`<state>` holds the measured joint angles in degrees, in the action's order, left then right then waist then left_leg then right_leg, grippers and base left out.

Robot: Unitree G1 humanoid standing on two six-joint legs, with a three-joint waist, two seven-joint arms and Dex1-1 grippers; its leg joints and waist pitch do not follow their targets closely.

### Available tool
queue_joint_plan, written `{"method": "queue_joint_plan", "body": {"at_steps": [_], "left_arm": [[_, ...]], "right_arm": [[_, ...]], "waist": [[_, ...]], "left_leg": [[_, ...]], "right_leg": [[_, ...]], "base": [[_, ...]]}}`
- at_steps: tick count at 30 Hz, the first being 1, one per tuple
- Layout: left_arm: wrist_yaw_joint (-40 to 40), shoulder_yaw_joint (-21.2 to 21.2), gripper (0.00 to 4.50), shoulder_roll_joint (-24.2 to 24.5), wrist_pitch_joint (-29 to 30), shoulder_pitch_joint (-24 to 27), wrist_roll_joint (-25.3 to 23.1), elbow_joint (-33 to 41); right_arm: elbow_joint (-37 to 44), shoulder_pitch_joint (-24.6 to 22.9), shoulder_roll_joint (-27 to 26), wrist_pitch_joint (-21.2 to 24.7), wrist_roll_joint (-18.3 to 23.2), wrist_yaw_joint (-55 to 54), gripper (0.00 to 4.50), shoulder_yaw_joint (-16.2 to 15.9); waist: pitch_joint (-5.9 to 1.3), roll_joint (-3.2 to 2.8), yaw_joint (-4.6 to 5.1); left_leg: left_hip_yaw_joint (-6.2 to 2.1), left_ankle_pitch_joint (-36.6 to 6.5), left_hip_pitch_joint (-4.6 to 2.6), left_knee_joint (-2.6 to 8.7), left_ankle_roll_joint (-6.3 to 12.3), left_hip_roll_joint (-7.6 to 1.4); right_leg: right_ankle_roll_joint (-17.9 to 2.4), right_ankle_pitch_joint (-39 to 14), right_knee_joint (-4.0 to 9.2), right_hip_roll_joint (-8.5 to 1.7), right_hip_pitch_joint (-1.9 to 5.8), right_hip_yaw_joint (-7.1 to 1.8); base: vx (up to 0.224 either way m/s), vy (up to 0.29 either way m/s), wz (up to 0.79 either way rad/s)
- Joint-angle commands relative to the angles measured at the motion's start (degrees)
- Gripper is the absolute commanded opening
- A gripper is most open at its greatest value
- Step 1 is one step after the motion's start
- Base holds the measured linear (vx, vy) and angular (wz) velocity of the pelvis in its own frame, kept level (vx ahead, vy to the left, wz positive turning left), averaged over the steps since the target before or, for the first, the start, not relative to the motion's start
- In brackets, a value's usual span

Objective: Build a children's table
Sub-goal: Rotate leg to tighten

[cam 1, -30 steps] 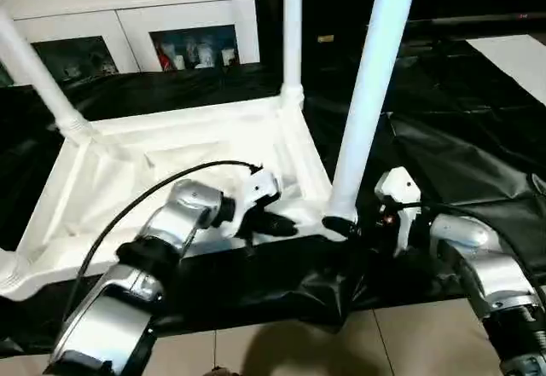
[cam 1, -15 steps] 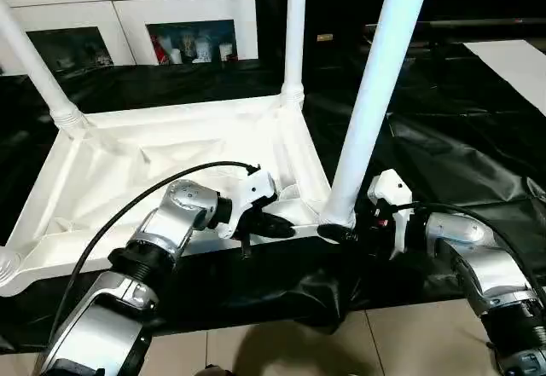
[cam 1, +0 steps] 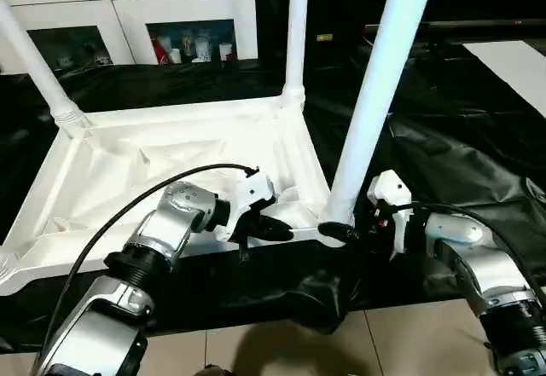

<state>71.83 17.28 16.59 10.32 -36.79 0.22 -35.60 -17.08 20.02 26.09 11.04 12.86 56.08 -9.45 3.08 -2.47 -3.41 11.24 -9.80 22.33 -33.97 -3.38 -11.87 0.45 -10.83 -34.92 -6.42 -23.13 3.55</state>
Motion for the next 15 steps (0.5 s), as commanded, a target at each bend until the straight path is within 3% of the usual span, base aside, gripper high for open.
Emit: {"method": "queue_joint_plan", "body": {"at_steps": [1, 8, 10, 13, 15], "left_arm": [[1.6, 0.7, 0.00, -0.4, 0.2, 0.3, 1.3, 1.7], [0.7, 0.5, 0.00, -1.1, 0.3, 0.3, 1.2, 1.4], [-2.8, -0.2, 0.00, -2.5, 0.7, -0.3, 0.7, -0.1], [-12.3, -2.0, 0.00, -6.4, 1.6, -2.7, -0.7, -4.7], [-15.6, -3.1, 0.00, -8.1, 2.2, -3.8, -0.5, -6.7]], "right_arm": [[-0.7, 0.2, -0.4, -0.3, -0.5, -0.2, 2.67, -0.2], [-1.2, -0.5, -1.3, -0.7, -1.5, -2.9, 2.65, 0.2], [-2.9, -0.3, -3.0, -0.5, -2.4, -7.4, 2.65, 1.3], [-6.1, 0.5, -8.4, 0.3, -3.6, -18.6, 2.65, 3.8], [-7.6, 1.3, -10.9, 0.6, -4.1, -23.6, 2.64, 4.7]], "waist": [[-4.27, 1.46, -0.02], [-4.26, 1.33, 0.04], [-4.20, 1.25, 0.09], [-4.04, 1.28, 0.47], [-4.01, 1.29, 0.64]], "left_leg": [[-0.21, -7.2, -0.81, 3.23, 6.15, -0.87], [-0.23, -7.9, -0.89, 3.25, 5.75, -0.86], [-0.25, -8.3, -0.91, 3.29, 5.43, -0.89], [-0.35, -11.3, -1.21, 3.62, 2.93, -0.72], [-0.43, -11.6, -1.07, 3.71, 2.23, -0.62]], "right_leg": [[-14.5, -6.0, 3.54, -1.42, 2.97, -1.69], [-14.6, -6.4, 3.59, -1.36, 2.96, -1.69], [-14.5, -7.0, 3.63, -1.38, 2.89, -1.71], [-13.3, -12.1, 4.23, -1.41, 2.71, -1.68], [-12.4, -13.0, 4.32, -1.36, 2.84, -1.72]], "base": [[0.000, 0.000, 0.00], [0.000, 0.000, 0.00], [0.000, 0.000, 0.00], [0.000, 0.000, 0.00], [0.000, 0.000, 0.00]]}}
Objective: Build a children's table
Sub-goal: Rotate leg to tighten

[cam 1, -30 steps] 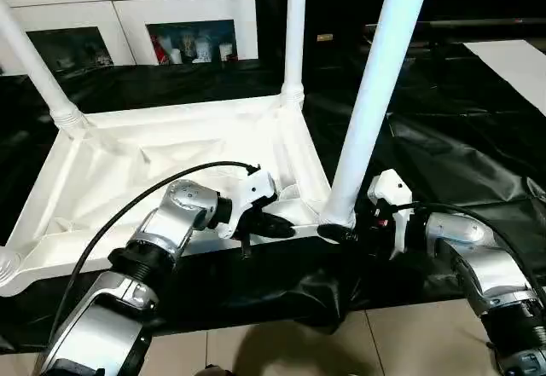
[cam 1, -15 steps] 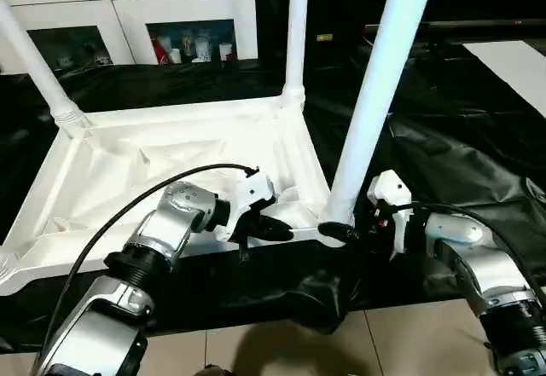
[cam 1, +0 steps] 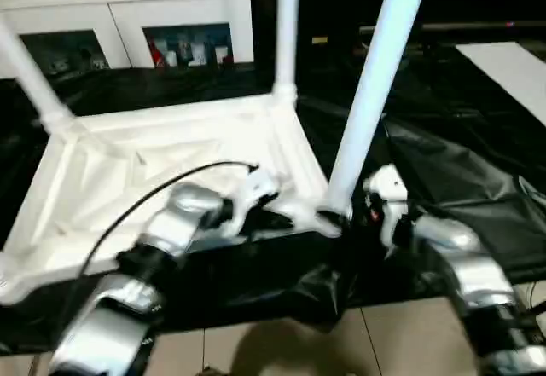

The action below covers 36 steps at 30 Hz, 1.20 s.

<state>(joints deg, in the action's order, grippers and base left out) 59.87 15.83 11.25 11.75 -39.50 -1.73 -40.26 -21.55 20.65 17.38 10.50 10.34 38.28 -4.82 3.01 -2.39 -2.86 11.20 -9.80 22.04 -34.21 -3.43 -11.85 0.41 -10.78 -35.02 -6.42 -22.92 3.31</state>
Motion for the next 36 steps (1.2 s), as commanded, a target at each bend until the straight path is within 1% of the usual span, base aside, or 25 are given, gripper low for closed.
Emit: {"method": "queue_joint_plan", "body": {"at_steps": [1, 2, 3, 4, 5, 6, 7, 8, 9, 10, 11, 14, 16, 17, 18, 20, 23, 24, 26, 27, 30, 31, 32, 35, 36], "left_arm": [[-3.6, -1.6, 0.00, -2.8, 0.7, -1.1, 1.4, -2.0], [-3.6, -1.6, 0.00, -2.8, 0.7, -1.1, 1.4, -2.0], [-9.8, -3.8, 0.00, -6.4, 1.3, -3.7, 2.3, -6.4], [-9.8, -3.8, 0.00, -6.4, 1.3, -3.7, 2.3, -6.4], [-9.8, -3.8, 0.00, -6.4, 1.3, -3.7, 2.3, -6.4], [-12.1, -4.5, 0.00, -7.6, 1.4, -4.7, 2.4, -7.9], [-17.6, -5.5, 0.00, -9.6, 0.7, -6.9, 2.1, -11.4], [-17.6, -5.5, 0.00, -9.6, 0.7, -6.9, 2.1, -11.4], [-20.9, -6.1, 0.00, -10.7, 0.2, -8.2, 1.9, -13.4], [-23.7, -6.6, 0.00, -11.6, -0.2, -9.4, 1.6, -15.1], [-24.3, -6.8, 0.00, -11.8, -0.3, -9.7, 1.5, -15.5], [-25.2, -7.1, 0.00, -12.1, -0.6, -10.6, 1.2, -16.5], [-23.4, -6.7, 0.00, -11.6, -0.6, -10.4, 0.8, -16.2], [-22.2, -6.5, 0.00, -11.1, -0.7, -10.1, 0.5, -15.9], [-22.0, -6.4, 0.00, -11.1, -0.7, -10.0, 0.5, -15.8], [-20.1, -6.0, 0.00, -10.4, -0.6, -9.6, 0.3, -15.4], [-17.5, -5.2, 0.00, -9.5, -1.1, -9.2, 0.1, -15.5], [-13.6, -4.1, 0.00, -8.2, -2.2, -8.4, 0.0, -14.7], [-13.6, -4.1, 0.00, -8.2, -2.2, -8.4, 0.0, -14.7], [-9.9, -3.2, 0.00, -6.9, -2.6, -7.5, 0.2, -13.1], [-6.3, -2.1, 0.00, -5.7, -3.2, -6.5, 0.2, -11.4], [-1.8, -0.8, 0.00, -4.3, -3.6, -5.4, 0.4, -9.2], [-1.8, -0.8, 0.00, -4.3, -3.6, -5.4, 0.4, -9.2], [2.9, 0.4, 0.00, -2.8, -4.4, -4.2, 1.0, -6.9], [7.1, 1.4, 0.00, -1.5, -4.7, -3.1, 1.7, -4.6]], "right_arm": [[-3.1, 0.6, -2.2, 1.1, -1.6, -5.8, 2.64, 0.0], [-3.1, 0.6, -2.2, 1.1, -1.6, -5.8, 2.64, 0.0], [-7.1, 3.0, -7.0, 1.8, -2.6, -15.4, 2.64, 1.4], [-7.1, 3.0, -7.0, 1.8, -2.6, -15.4, 2.64, 1.4], [-7.1, 3.0, -7.0, 1.8, -2.6, -15.4, 2.64, 1.4], [-8.6, 3.9, -8.5, 2.1, -3.1, -18.8, 2.64, 1.8], [-13.1, 7.2, -11.7, 2.0, -3.4, -24.7, 2.64, 2.9], [-13.1, 7.2, -11.7, 2.0, -3.4, -24.7, 2.64, 2.9], [-15.7, 9.2, -13.4, 1.8, -3.6, -28.0, 2.64, 3.5], [-18.3, 11.3, -15.0, 1.3, -4.1, -30.4, 2.64, 3.8], [-18.9, 11.8, -15.3, 1.2, -4.2, -30.9, 2.64, 3.9], [-20.7, 13.9, -16.6, -0.3, -4.1, -29.7, 2.64, 3.7], [-19.7, 13.7, -16.9, -2.3, -3.3, -27.4, 3.20, 4.2], [-18.7, 13.2, -16.8, -3.3, -2.9, -26.3, 3.34, 4.5], [-18.4, 13.1, -16.7, -3.5, -2.8, -26.1, 3.36, 4.5], [-17.0, 12.4, -16.2, -4.6, -2.2, -24.4, 3.46, 4.7], [-15.3, 11.5, -14.9, -6.3, -2.0, -22.1, 3.81, 4.6], [-11.2, 9.8, -12.1, -6.4, -1.3, -17.6, 3.90, 4.0], [-11.2, 9.8, -12.1, -6.4, -1.3, -17.6, 4.02, 4.0], [-7.5, 8.1, -9.0, -5.3, -0.4, -13.1, 4.25, 3.2], [-4.8, 6.4, -5.6, -3.6, 0.0, -8.2, 4.32, 2.1], [-2.5, 4.7, -1.9, -2.7, -0.1, -3.0, 4.32, 0.6], [-2.5, 4.7, -1.9, -2.7, -0.1, -3.0, 4.32, 0.6], [-0.4, 3.2, 1.1, -2.3, 0.1, 1.8, 4.32, -0.6], [1.7, 1.8, 3.7, -1.9, 0.4, 6.0, 4.32, -1.6]], "waist": [[-3.93, 1.21, 0.14], [-3.95, 1.30, 0.28], [-3.94, 0.98, 0.41], [-3.86, 1.07, 0.77], [-4.04, 1.20, 0.70], [-3.99, 1.04, 0.72], [-3.84, 0.44, 0.83], [-3.90, 0.61, 1.22], [-4.09, 0.82, 1.20], [-3.93, 0.58, 1.27], [-3.92, 0.66, 1.42], [-4.10, 0.87, 1.13], [-4.29, 1.27, 0.99], [-4.27, 1.15, 0.87], [-4.21, 1.37, 0.76], [-4.08, 1.27, 0.80], [-3.84, 1.32, 1.01], [-3.87, 1.64, 0.72], [-3.90, 1.45, 0.76], [-3.96, 1.55, 0.68], [-3.92, 1.57, 0.43], [-3.87, 1.36, 0.20], [-3.81, 1.54, 0.02], [-3.73, 1.48, -0.23], [-3.79, 1.08, -0.27]], "left_leg": [[-0.38, -12.3, -1.02, 4.02, 1.94, -0.58], [-0.41, -12.4, -0.84, 4.00, 1.94, -0.53], [-0.33, -11.9, -0.74, 3.96, 1.86, -0.37], [-0.35, -12.8, -0.91, 4.05, 1.31, -0.29], [-0.44, -12.8, -0.83, 4.02, 1.36, -0.27], [-0.40, -12.8, -0.86, 4.02, 1.62, -0.40], [-0.49, -12.9, -0.84, 4.07, 1.77, -0.33], [-0.30, -12.9, -0.76, 3.97, 1.57, -0.13], [-0.53, -12.8, -0.82, 4.07, 1.21, -0.15], [-0.45, -13.4, -0.87, 4.07, 1.16, -0.14], [-0.41, -13.7, -0.88, 4.03, 1.10, -0.04], [-0.33, -12.0, -0.75, 3.83, 2.35, -0.13], [-0.23, -8.8, -0.54, 3.63, 4.33, -0.12], [-0.21, -8.5, -0.53, 3.61, 4.80, -0.11], [-0.18, -8.3, -0.48, 3.59, 5.51, -0.16], [-0.18, -9.1, -0.50, 3.67, 5.87, -0.25], [-0.28, -10.4, -0.48, 3.91, 5.26, -0.34], [-0.31, -10.8, -0.72, 3.94, 5.08, -0.42], [-0.29, -10.3, -0.64, 3.93, 5.37, -0.55], [-0.30, -9.7, -0.70, 3.90, 5.41, -0.60], [-0.15, -8.7, -0.66, 3.75, 6.47, -0.61], [-0.18, -9.1, -0.70, 3.79, 6.36, -0.65], [-0.13, -9.1, -0.72, 3.79, 6.49, -0.82], [-0.10, -9.9, -0.61, 3.83, 6.13, -0.79], [-0.16, -10.4, -0.77, 3.95, 5.62, -0.82]], "right_leg": [[-12.1, -13.6, 4.63, -1.27, 2.43, -1.48], [-12.0, -13.5, 4.54, -1.31, 2.56, -1.51], [-11.8, -13.1, 4.61, -1.21, 2.52, -1.53], [-11.9, -14.0, 4.75, -1.20, 2.34, -1.52], [-11.5, -14.3, 4.85, -1.28, 2.65, -1.45], [-11.6, -14.0, 4.80, -1.30, 2.41, -1.58], [-11.7, -13.1, 4.76, -1.21, 2.36, -1.58], [-11.8, -12.7, 4.82, -1.05, 2.16, -1.62], [-11.8, -12.7, 4.75, -1.11, 2.53, -1.43], [-11.8, -13.2, 4.87, -1.15, 2.31, -1.50], [-11.8, -13.6, 4.97, -1.10, 2.24, -1.49], [-12.1, -10.3, 4.75, -1.20, 2.55, -1.59], [-13.0, -5.6, 4.26, -1.12, 2.81, -1.55], [-13.3, -5.2, 4.19, -1.19, 2.83, -1.53], [-13.4, -5.5, 4.19, -1.28, 2.86, -1.49], [-13.1, -7.1, 4.41, -1.31, 2.84, -1.48], [-12.7, -10.2, 4.65, -1.26, 2.71, -1.43], [-12.3, -10.9, 4.74, -1.22, 2.81, -1.48], [-12.6, -9.6, 4.50, -1.24, 2.65, -1.60], [-13.0, -8.3, 4.40, -1.20, 2.74, -1.57], [-13.7, -6.6, 4.23, -1.24, 2.68, -1.68], [-13.7, -7.2, 4.31, -1.28, 2.73, -1.65], [-13.8, -6.9, 4.31, -1.32, 2.75, -1.76], [-13.9, -7.8, 4.41, -1.30, 2.74, -1.77], [-13.9, -8.5, 4.42, -1.36, 2.58, -1.75]], "base": [[0.000, 0.000, 0.00], [0.000, 0.000, 0.00], [0.000, 0.000, 0.00], [0.000, 0.000, 0.00], [0.000, 0.000, 0.00], [0.000, 0.000, 0.00], [0.000, 0.000, 0.00], [0.000, 0.000, 0.00], [0.000, 0.000, 0.00], [0.000, 0.000, 0.00], [0.000, 0.000, 0.00], [0.000, 0.000, 0.00], [0.000, 0.000, 0.00], [0.000, 0.000, 0.00], [0.000, 0.000, 0.00], [0.000, 0.000, 0.00], [0.000, 0.000, 0.00], [0.000, 0.000, 0.00], [0.000, 0.000, 0.00], [0.000, 0.000, 0.00], [0.000, 0.000, 0.00], [0.000, 0.000, 0.00], [0.000, 0.000, 0.00], [0.000, 0.000, 0.00], [0.000, 0.000, 0.00]]}}
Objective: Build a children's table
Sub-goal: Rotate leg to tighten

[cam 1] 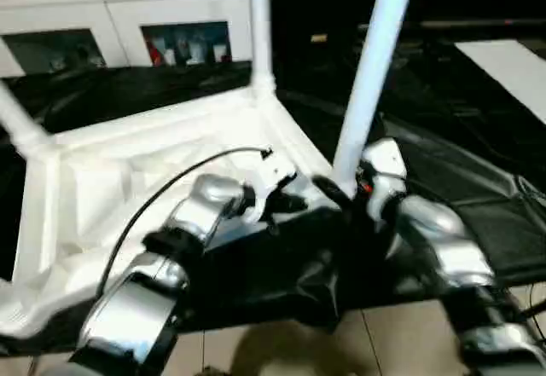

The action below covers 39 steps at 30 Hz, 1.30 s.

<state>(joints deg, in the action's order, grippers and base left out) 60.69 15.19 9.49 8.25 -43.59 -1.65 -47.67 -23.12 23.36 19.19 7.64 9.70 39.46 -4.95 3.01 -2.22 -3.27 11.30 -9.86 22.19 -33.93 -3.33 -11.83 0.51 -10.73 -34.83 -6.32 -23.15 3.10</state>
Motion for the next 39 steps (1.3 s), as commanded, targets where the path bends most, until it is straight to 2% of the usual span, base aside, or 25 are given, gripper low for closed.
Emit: {"method": "queue_joint_plan", "body": {"at_steps": [1, 2, 3, 7, 10, 17, 18, 20, 29, 34, 39], "left_arm": [[6.3, 2.1, 0.00, 0.3, -1.2, 1.0, 1.6, 2.8], [10.1, 3.1, 0.00, 1.9, -0.9, 1.9, 2.1, 5.1], [12.7, 3.8, 0.00, 3.1, -0.7, 2.6, 2.5, 6.8], [18.7, 5.3, 0.00, 5.9, 2.0, 4.7, 3.8, 11.7], [19.6, 5.3, 0.00, 6.4, 2.9, 5.6, 4.0, 13.4], [19.0, 4.9, 0.00, 7.3, 3.0, 6.0, 4.2, 14.2], [19.1, 4.9, 0.00, 7.3, 3.1, 6.0, 4.2, 14.3], [19.1, 4.8, 0.00, 7.5, 3.6, 6.2, 4.2, 15.0], [18.5, 4.8, 0.00, 7.4, 4.3, 6.4, 3.9, 15.8], [18.3, 4.8, 0.00, 7.6, 4.4, 6.6, 3.9, 16.0], [18.1, 4.8, 0.00, 7.6, 4.8, 6.8, 3.8, 16.2]], "right_arm": [[3.3, -0.9, 1.9, 1.0, 1.1, 4.9, 4.32, -1.5], [6.2, -2.8, 5.5, 1.2, 1.5, 10.4, 4.32, -2.9], [8.4, -4.1, 8.3, 1.6, 1.8, 14.6, 4.32, -4.0], [11.4, -5.7, 12.2, 3.2, 2.6, 20.1, 4.32, -5.3], [11.8, -5.9, 12.4, 3.8, 2.9, 20.8, 4.32, -5.2], [12.1, -5.9, 12.7, 4.6, 3.9, 21.5, 4.32, -5.1], [12.1, -5.9, 12.7, 4.7, 3.9, 21.6, 4.06, -5.1], [12.0, -5.9, 12.4, 5.2, 4.1, 22.2, 4.06, -4.8], [11.8, -6.2, 11.9, 5.6, 4.2, 22.3, 3.14, -4.8], [11.6, -6.3, 11.6, 5.7, 4.0, 22.2, 2.79, -5.1], [11.6, -6.6, 11.2, 5.8, 3.8, 22.0, 2.65, -4.9]], "waist": [[-3.64, 1.23, 0.01], [-3.66, 0.94, -0.12], [-3.63, 0.90, -0.34], [-3.64, 0.81, -0.69], [-3.58, 0.77, -0.71], [-3.76, 0.85, -0.75], [-3.77, 0.92, -0.84], [-3.76, 0.95, -0.83], [-3.74, 0.84, -0.79], [-3.77, 0.87, -0.73], [-3.81, 0.86, -0.62]], "left_leg": [[-0.23, -11.1, -0.92, 3.69, 5.41, -0.89], [-0.31, -12.1, -1.01, 3.83, 5.13, -0.91], [-0.30, -12.6, -1.12, 3.87, 5.02, -1.15], [-0.26, -12.3, -0.93, 3.90, 5.03, -1.24], [-0.33, -13.7, -1.10, 4.06, 4.01, -1.30], [-0.29, -11.8, -1.03, 3.84, 4.12, -1.10], [-0.30, -11.5, -1.01, 3.81, 4.24, -1.13], [-0.28, -11.5, -1.00, 3.80, 4.26, -1.11], [-0.30, -11.4, -1.00, 3.80, 4.13, -1.09], [-0.32, -11.1, -0.95, 3.76, 4.16, -1.05], [-0.29, -10.7, -0.98, 3.67, 4.43, -1.04]], "right_leg": [[-13.8, -9.2, 4.32, -1.38, 2.84, -1.58], [-13.8, -10.1, 4.39, -1.32, 2.91, -1.47], [-13.6, -10.3, 4.45, -1.40, 2.87, -1.57], [-14.2, -9.2, 4.12, -1.41, 2.80, -1.60], [-13.9, -11.8, 4.32, -1.51, 2.61, -1.63], [-14.2, -8.6, 4.04, -1.41, 2.73, -1.63], [-14.2, -8.5, 3.99, -1.43, 2.72, -1.64], [-14.2, -8.8, 4.02, -1.43, 2.72, -1.62], [-14.1, -9.0, 4.04, -1.39, 2.70, -1.62], [-14.1, -8.7, 3.98, -1.37, 2.75, -1.59], [-14.3, -8.1, 3.91, -1.37, 2.75, -1.60]], "base": [[0.000, 0.000, 0.00], [0.000, 0.000, 0.00], [0.000, 0.000, 0.00], [0.000, 0.000, 0.00], [0.000, 0.000, 0.00], [0.000, 0.000, 0.00], [0.000, 0.000, 0.00], [0.000, 0.000, 0.00], [0.000, 0.000, 0.00], [0.000, 0.000, 0.00], [0.000, 0.000, 0.00]]}}
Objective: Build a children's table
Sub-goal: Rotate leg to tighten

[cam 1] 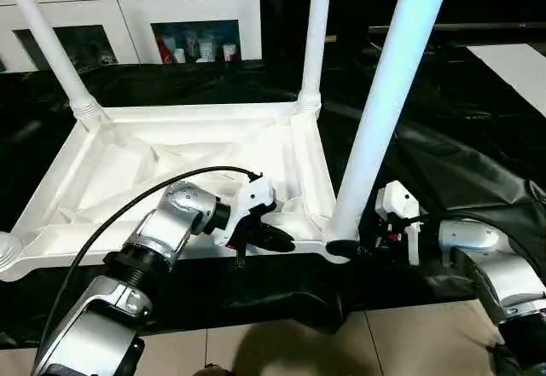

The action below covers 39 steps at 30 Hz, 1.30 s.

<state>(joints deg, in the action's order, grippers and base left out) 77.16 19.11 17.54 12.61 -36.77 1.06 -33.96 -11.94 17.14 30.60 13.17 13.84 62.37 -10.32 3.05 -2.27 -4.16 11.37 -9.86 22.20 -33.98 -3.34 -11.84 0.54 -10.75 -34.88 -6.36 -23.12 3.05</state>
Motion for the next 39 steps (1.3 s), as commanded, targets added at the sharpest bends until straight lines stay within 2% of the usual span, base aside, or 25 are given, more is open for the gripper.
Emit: {"method": "queue_joint_plan", "body": {"at_steps": [1, 4, 6, 10, 13, 14, 16, 17, 18, 21, 24, 28, 29, 31, 32, 33, 35, 39], "left_arm": [[1.6, 0.9, 0.00, -0.4, 0.4, 0.0, 1.1, 2.5], [0.8, 0.7, 0.00, -0.8, 0.5, 0.1, 1.1, 2.1], [-3.1, -0.3, 0.00, -2.1, 0.2, -0.7, 0.4, 0.0], [-16.2, -3.4, 0.00, -6.7, -0.8, -4.1, -1.4, -7.4], [-26.4, -5.4, 0.00, -10.8, -0.3, -7.5, -2.1, -12.9], [-27.6, -5.5, 0.00, -11.3, -0.2, -7.9, -2.2, -13.6], [-32.4, -6.4, 0.00, -13.4, -0.2, -9.4, -2.2, -16.0], [-32.4, -6.4, 0.00, -13.4, -0.2, -9.4, -2.2, -16.0], [-36.7, -7.1, 0.00, -15.1, -0.1, -10.5, -2.4, -18.0], [-40.5, -7.8, 0.00, -16.9, -0.3, -11.8, -2.7, -20.8], [-42.0, -8.1, 0.00, -17.8, -1.0, -12.7, -3.0, -23.1], [-41.4, -7.9, 0.00, -17.6, -1.8, -12.9, -3.3, -24.3], [-40.3, -7.6, 0.00, -17.2, -1.9, -12.8, -3.4, -24.2], [-38.4, -7.1, 0.00, -16.8, -2.6, -12.6, -3.5, -24.1], [-38.4, -7.1, 0.00, -16.8, -2.6, -12.6, -3.5, -24.1], [-34.8, -5.9, 0.00, -15.9, -2.8, -11.9, -3.8, -23.1], [-31.9, -5.1, 0.00, -15.1, -2.9, -11.3, -3.8, -22.2], [-25.8, -3.6, 0.00, -13.0, -3.5, -10.0, -4.2, -20.6]], "right_arm": [[0.4, -0.4, -0.2, 0.2, -0.3, -0.9, 2.65, 0.5], [-0.1, -0.5, -1.1, 0.1, -0.4, -2.6, 2.64, 0.9], [-3.0, 0.5, -3.3, -0.9, -2.2, -8.3, 2.64, 1.9], [-10.0, 2.9, -10.6, -0.9, -3.5, -23.3, 2.64, 6.0], [-13.6, 5.2, -16.8, -0.5, -4.6, -35.4, 2.64, 8.1], [-14.1, 5.6, -17.6, -0.4, -4.7, -37.0, 2.64, 8.4], [-16.7, 7.2, -20.5, -0.7, -5.9, -43.3, 2.64, 9.1], [-16.7, 7.2, -20.5, -0.7, -5.9, -43.3, 2.64, 9.1], [-19.1, 8.7, -22.4, -0.9, -7.0, -47.9, 2.64, 9.4], [-22.7, 11.3, -25.0, -1.8, -7.9, -52.8, 2.64, 9.7], [-24.6, 13.0, -26.6, -3.1, -8.5, -53.6, 2.64, 9.8], [-23.1, 12.6, -26.9, -4.9, -7.7, -50.5, 2.64, 9.8], [-21.6, 12.1, -26.7, -5.7, -6.7, -48.8, 2.99, 10.1], [-20.2, 11.6, -26.2, -6.8, -6.2, -47.7, 3.34, 10.2], [-20.2, 11.6, -26.2, -6.8, -6.2, -47.7, 3.35, 10.2], [-18.6, 11.2, -24.4, -7.2, -5.9, -46.1, 3.35, 10.4], [-17.5, 11.0, -22.8, -7.0, -5.2, -44.1, 3.69, 10.7], [-13.6, 9.1, -17.2, -4.3, -4.1, -34.0, 4.00, 9.0]], "waist": [[-3.84, 0.90, 0.29], [-3.86, 0.89, 0.41], [-3.80, 0.90, 0.79], [-3.78, 1.04, 1.66], [-4.00, 1.02, 2.28], [-3.95, 1.12, 2.34], [-4.27, 0.95, 2.17], [-4.34, 0.99, 2.30], [-4.38, 0.92, 2.15], [-4.31, 0.56, 2.21], [-4.23, 0.70, 2.36], [-4.16, 0.99, 2.18], [-4.16, 0.92, 2.15], [-4.23, 0.97, 2.00], [-4.25, 0.93, 2.00], [-4.19, 1.21, 1.99], [-4.05, 1.36, 2.07], [-3.96, 1.28, 1.86]], "left_leg": [[-0.37, -10.7, -0.96, 3.73, 4.44, -1.02], [-0.38, -10.9, -0.97, 3.75, 4.29, -1.02], [-0.42, -11.5, -0.84, 3.83, 3.64, -0.93], [-0.57, -14.1, -0.98, 3.98, 1.49, -0.67], [-0.53, -13.0, -0.93, 3.84, 0.84, -0.39], [-0.55, -12.8, -0.92, 3.88, 0.92, -0.36], [-0.49, -10.0, -0.84, 3.55, 2.11, -0.31], [-0.42, -9.3, -0.77, 3.48, 2.45, -0.25], [-0.39, -8.4, -0.71, 3.40, 3.17, -0.21], [-0.36, -9.5, -0.88, 3.44, 3.35, -0.24], [-0.40, -11.1, -0.95, 3.61, 2.62, -0.22], [-0.37, -10.8, -0.81, 3.61, 3.35, -0.26], [-0.40, -10.8, -0.79, 3.63, 3.56, -0.29], [-0.38, -10.1, -0.77, 3.55, 4.21, -0.32], [-0.35, -10.0, -0.79, 3.51, 4.37, -0.34], [-0.39, -9.8, -0.70, 3.53, 4.80, -0.32], [-0.34, -10.0, -0.61, 3.53, 5.07, -0.34], [-0.38, -10.1, -0.76, 3.56, 5.74, -0.58]], "right_leg": [[-14.4, -8.0, 3.95, -1.32, 2.73, -1.54], [-14.3, -8.4, 4.00, -1.35, 2.74, -1.53], [-14.2, -9.3, 4.10, -1.35, 2.63, -1.48], [-12.8, -14.1, 4.53, -1.30, 2.57, -1.40], [-12.3, -12.7, 4.47, -1.19, 2.45, -1.51], [-12.3, -12.6, 4.55, -1.17, 2.51, -1.48], [-12.9, -8.3, 4.21, -1.17, 2.78, -1.55], [-13.1, -7.1, 4.06, -1.09, 2.82, -1.55], [-13.5, -5.5, 4.00, -1.11, 2.94, -1.52], [-13.8, -6.9, 4.22, -1.23, 2.75, -1.46], [-13.2, -9.0, 4.48, -1.16, 2.81, -1.41], [-12.8, -8.1, 4.40, -1.15, 2.92, -1.49], [-12.8, -8.0, 4.38, -1.17, 2.94, -1.47], [-12.9, -7.0, 4.34, -1.23, 3.02, -1.49], [-13.1, -6.6, 4.26, -1.24, 2.98, -1.51], [-13.3, -6.5, 4.18, -1.26, 3.04, -1.45], [-12.9, -7.7, 4.36, -1.28, 3.00, -1.48], [-13.3, -8.0, 4.34, -1.24, 3.07, -1.48]], "base": [[0.000, 0.000, 0.00], [0.000, 0.000, 0.00], [0.000, 0.000, 0.00], [0.000, 0.000, 0.00], [0.000, 0.000, 0.00], [0.000, 0.000, 0.00], [0.000, 0.000, 0.00], [0.000, 0.000, 0.00], [0.000, 0.000, 0.00], [0.000, 0.000, 0.00], [0.000, 0.000, 0.00], [0.000, 0.000, 0.00], [0.000, 0.000, 0.00], [0.000, 0.000, 0.00], [0.000, 0.000, 0.00], [0.000, 0.000, 0.00], [0.000, 0.000, 0.00], [0.000, 0.000, 0.00]]}}
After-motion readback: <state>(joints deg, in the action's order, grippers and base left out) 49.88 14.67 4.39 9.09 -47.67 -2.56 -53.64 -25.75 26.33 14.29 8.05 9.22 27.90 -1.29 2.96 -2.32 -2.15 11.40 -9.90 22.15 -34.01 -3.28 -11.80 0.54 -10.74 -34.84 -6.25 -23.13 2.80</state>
